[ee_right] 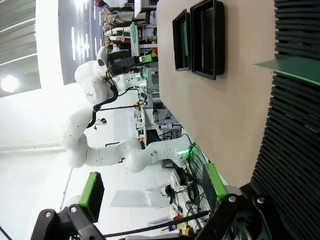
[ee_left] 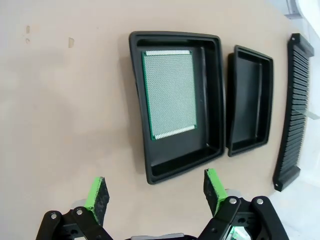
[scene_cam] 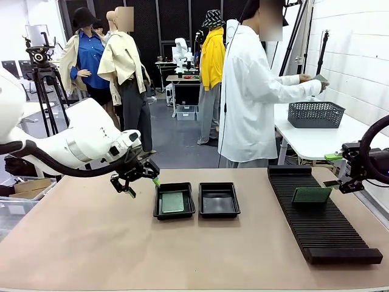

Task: Inspect and transfer BCBs to ESD trays.
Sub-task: Pick up the ESD tray and place it on the left side of the table.

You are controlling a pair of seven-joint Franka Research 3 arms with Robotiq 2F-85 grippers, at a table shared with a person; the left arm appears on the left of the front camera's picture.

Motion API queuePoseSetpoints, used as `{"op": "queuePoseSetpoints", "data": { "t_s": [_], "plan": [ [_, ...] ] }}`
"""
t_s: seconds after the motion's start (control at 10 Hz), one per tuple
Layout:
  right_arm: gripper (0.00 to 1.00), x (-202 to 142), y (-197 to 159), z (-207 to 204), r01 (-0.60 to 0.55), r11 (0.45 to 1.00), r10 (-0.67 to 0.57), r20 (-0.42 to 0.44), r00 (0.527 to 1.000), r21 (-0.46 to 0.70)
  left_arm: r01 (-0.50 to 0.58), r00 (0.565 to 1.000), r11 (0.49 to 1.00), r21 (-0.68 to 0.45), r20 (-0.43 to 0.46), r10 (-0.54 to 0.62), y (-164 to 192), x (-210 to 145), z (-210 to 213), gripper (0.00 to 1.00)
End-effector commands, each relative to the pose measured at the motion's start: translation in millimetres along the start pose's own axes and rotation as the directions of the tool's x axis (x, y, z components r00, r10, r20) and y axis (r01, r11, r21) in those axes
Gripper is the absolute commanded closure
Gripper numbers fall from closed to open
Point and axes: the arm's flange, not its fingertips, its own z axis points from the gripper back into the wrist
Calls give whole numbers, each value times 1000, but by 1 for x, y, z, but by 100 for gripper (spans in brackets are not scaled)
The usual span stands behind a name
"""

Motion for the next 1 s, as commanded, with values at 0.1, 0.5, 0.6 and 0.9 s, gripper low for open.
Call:
{"op": "queuePoseSetpoints", "data": {
  "t_s": [0.1,0.5,0.6,0.9],
  "plan": [
    [0,-3,2,1,-3,1000,3,-5,1000,-5,2,1000,998,62,25,-4,-11,16,-23,0],
    [0,-3,2,1,-3,1000,3,-5,1000,-5,30,998,996,83,60,-35,-15,24,-53,0],
    [0,-3,2,1,-3,1000,3,-5,1000,-5,29,997,996,84,66,-35,-16,26,-60,0],
    [0,-3,2,1,-3,1000,3,-5,1000,-5,36,996,995,91,79,-44,-18,28,-70,0]
  ]
}}
